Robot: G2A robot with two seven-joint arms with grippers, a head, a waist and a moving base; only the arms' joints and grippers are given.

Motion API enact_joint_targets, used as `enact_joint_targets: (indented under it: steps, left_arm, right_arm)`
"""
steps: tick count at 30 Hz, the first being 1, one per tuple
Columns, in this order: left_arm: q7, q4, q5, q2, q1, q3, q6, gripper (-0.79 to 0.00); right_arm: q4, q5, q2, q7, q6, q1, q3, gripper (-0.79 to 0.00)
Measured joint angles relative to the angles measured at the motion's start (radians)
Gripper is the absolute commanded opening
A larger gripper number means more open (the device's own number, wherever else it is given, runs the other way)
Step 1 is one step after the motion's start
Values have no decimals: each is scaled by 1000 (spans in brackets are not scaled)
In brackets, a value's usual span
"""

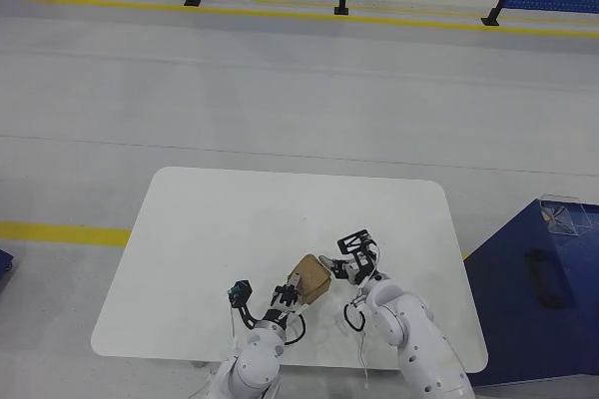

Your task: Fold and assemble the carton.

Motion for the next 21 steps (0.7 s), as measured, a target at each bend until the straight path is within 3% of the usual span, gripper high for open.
enact_joint_targets:
  steps: [21]
  left_arm:
    - [-9, 16, 8, 1, -7, 6, 3, -409]
  right_arm:
    - [36, -11, 1, 20, 14, 24, -41, 0]
